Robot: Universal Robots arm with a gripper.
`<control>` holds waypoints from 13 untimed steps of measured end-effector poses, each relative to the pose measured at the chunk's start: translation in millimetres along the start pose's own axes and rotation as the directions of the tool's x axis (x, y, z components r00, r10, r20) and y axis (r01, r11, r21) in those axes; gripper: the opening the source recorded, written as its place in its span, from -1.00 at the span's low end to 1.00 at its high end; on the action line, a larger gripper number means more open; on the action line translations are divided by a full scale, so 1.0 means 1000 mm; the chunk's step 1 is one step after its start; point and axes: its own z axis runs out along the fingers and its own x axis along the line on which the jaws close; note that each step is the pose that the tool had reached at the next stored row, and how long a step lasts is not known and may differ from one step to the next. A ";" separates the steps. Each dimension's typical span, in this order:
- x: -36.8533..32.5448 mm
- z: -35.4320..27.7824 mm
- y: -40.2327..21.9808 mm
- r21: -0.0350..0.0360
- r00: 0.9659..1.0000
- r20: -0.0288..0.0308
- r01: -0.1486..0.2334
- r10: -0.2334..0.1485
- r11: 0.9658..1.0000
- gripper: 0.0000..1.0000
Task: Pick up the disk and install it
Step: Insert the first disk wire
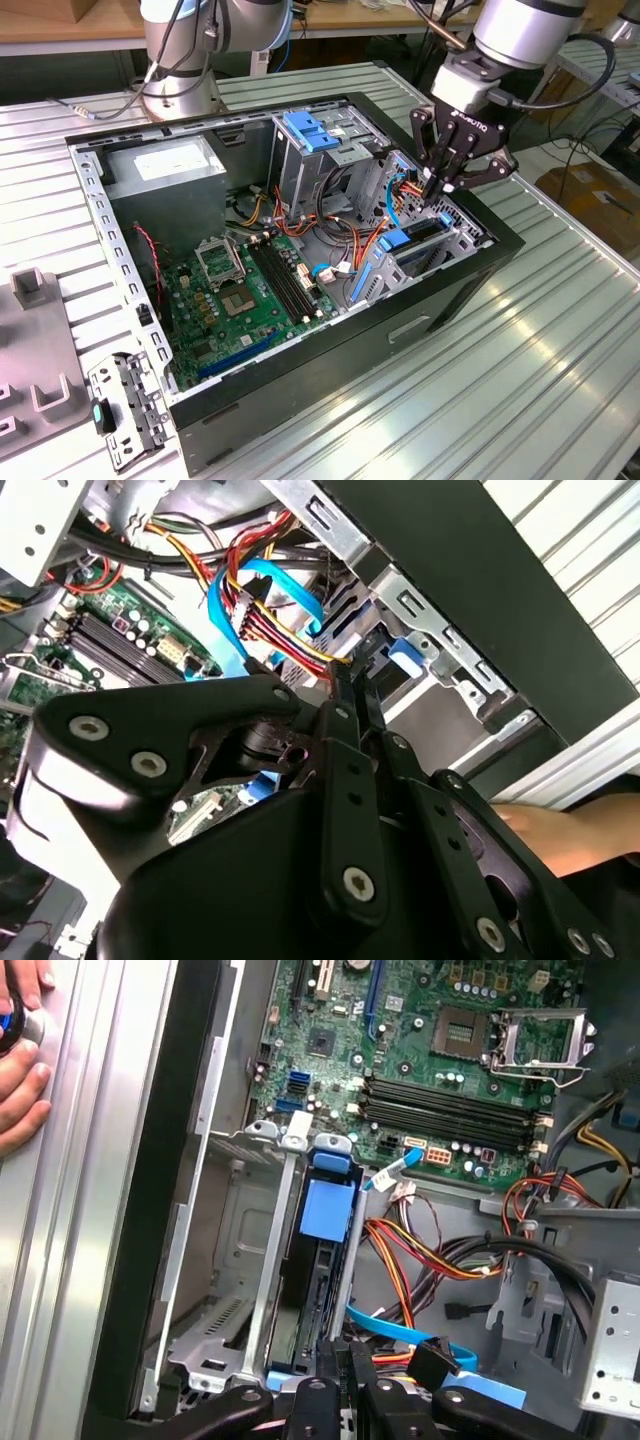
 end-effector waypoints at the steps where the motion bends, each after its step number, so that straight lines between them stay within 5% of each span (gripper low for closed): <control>1: 0.0002 0.0004 0.0000 0.000 1.000 0.000 -0.009 0.009 1.000 -0.67; 6: 0.0002 0.0019 0.0000 -0.004 0.995 0.001 -0.100 0.100 0.995 -0.67; 8: 0.0002 0.0021 0.0002 -0.004 0.994 0.002 -0.106 0.106 0.994 -0.67; 13: 0.0087 0.0031 0.0044 -0.002 0.994 0.023 -0.103 0.103 0.995 -0.67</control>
